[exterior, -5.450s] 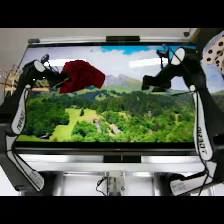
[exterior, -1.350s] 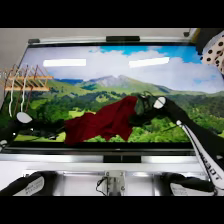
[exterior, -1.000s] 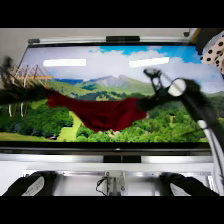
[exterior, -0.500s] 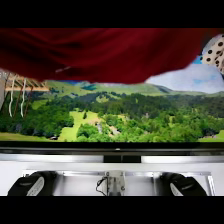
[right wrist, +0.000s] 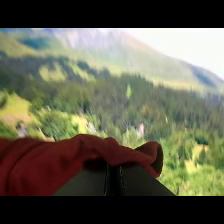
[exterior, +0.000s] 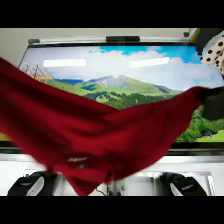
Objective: Fold the shirts.
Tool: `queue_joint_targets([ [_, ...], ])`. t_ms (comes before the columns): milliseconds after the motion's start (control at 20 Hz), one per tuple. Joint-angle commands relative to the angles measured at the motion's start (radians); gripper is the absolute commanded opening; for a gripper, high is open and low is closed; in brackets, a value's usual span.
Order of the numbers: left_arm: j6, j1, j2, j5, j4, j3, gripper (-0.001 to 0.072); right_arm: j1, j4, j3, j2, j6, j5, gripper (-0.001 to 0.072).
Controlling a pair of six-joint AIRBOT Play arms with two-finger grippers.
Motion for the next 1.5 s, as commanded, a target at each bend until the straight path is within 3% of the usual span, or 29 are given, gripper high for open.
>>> queue_joint_targets([
  [0,-0.011,-0.001,-0.035,-0.051,-0.003,-0.342,0.0035,0.0,-0.089,-0.298,-0.048,0.062,-0.253,0.0074],
  [150,-0.011,-0.001,-0.122,0.034,-0.118,-0.58,0.0035,-0.001,-0.182,-0.451,-0.236,0.304,-0.61,0.0074],
  [250,-0.004,-0.001,-0.192,0.086,-0.212,-0.66,0.0035,-0.015,-0.109,-0.442,-0.423,0.404,-0.747,0.0074],
  [400,0.15,-0.001,-0.262,0.1,-0.34,-0.672,0.0035,-0.05,0.135,-0.391,-0.649,0.382,-0.787,0.0074],
  [500,0.25,-0.001,-0.262,0.099,-0.364,-0.668,0.0035,-0.078,0.223,-0.347,-0.718,0.265,-0.733,0.0099],
  [550,0.272,0.001,-0.262,0.098,-0.364,-0.662,0.0035,-0.097,0.24,-0.322,-0.726,0.201,-0.688,0.0232],
  [600,0.286,0.002,-0.262,0.101,-0.364,-0.656,0.0035,-0.118,0.246,-0.298,-0.721,0.146,-0.634,0.0504],
  [650,0.298,0.002,-0.262,0.101,-0.363,-0.65,0.0035,-0.142,0.252,-0.263,-0.71,0.09,-0.554,0.0567],
  [900,0.349,0.002,-0.262,0.101,-0.361,-0.626,0.0035,-0.196,0.28,-0.241,-0.587,0.034,-0.185,0.0567],
  [1000,0.349,0.002,-0.262,0.101,-0.36,-0.626,0.0035,-0.152,0.373,-0.371,-0.531,0.064,-0.217,0.0567],
  [1150,0.349,0.002,-0.262,0.101,-0.36,-0.626,0.0035,-0.02,0.456,-0.57,-0.502,0.13,-0.402,0.0568],
  [1450,0.372,0.002,-0.262,0.101,-0.36,-0.626,0.0035,0.144,0.437,-0.598,-0.541,0.286,-0.545,0.0568],
])
